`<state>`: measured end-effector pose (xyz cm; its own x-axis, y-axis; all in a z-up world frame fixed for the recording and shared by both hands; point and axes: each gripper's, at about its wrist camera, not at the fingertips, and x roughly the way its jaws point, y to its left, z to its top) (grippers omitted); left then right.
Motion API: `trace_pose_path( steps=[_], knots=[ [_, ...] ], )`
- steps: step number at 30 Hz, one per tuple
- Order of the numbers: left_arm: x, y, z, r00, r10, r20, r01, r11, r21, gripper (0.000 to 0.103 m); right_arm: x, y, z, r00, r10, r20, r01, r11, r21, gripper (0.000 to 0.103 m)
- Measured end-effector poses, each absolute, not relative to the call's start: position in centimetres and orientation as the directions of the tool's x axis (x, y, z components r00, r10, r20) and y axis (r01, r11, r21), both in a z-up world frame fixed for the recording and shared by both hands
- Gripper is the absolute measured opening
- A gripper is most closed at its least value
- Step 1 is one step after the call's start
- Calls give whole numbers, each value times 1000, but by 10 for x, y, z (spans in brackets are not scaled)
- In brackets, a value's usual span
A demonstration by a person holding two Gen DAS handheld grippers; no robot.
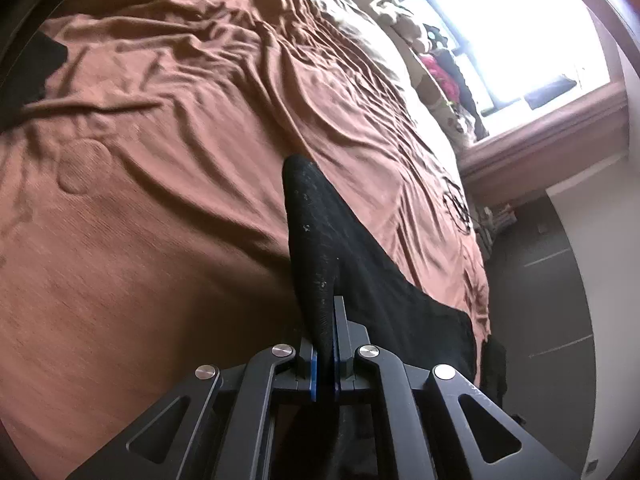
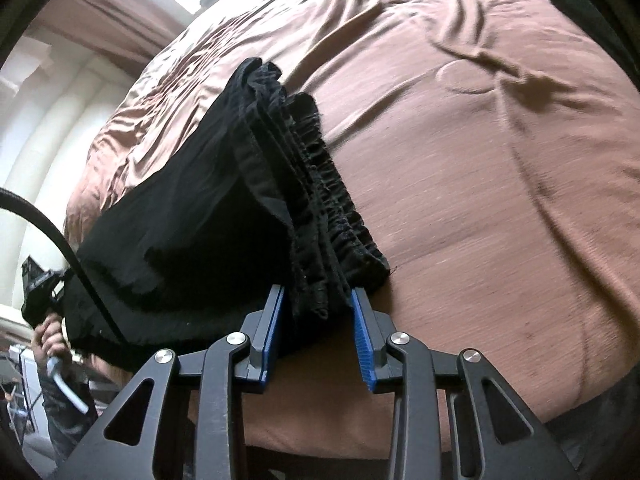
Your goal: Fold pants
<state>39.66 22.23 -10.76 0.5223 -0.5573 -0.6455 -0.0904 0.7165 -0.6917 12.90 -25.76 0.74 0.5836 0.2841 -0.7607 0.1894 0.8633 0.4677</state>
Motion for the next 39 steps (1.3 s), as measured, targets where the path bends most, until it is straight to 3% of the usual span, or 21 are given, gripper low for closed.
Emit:
trace_pose_path(
  steps=[10, 12, 17, 20, 22, 39],
  knots=[
    [417, 244, -133, 477, -483, -734, -192, 758, -624, 8, 139, -251, 5, 571, 366, -735, 99, 858, 504, 28],
    [414, 244, -139, 456, -457, -764, -215, 776, -593, 13, 138, -258, 10, 589, 390, -708, 77, 845, 529, 29],
    [393, 247, -150, 445, -431, -785, -237, 789, -567, 43, 146, -278, 15, 612, 417, -672, 38, 833, 552, 29],
    [378, 249, -151, 449, -425, -786, -249, 785, -567, 45, 160, -288, 16, 620, 433, -655, 19, 825, 564, 35],
    [366, 251, -153, 447, -425, -787, -258, 782, -568, 45, 170, -291, 15, 626, 442, -643, 3, 823, 568, 48],
    [288, 257, -167, 447, -359, -820, -375, 757, -535, 49, 260, -271, -7, 581, 507, -636, -79, 813, 576, 48]
  ],
)
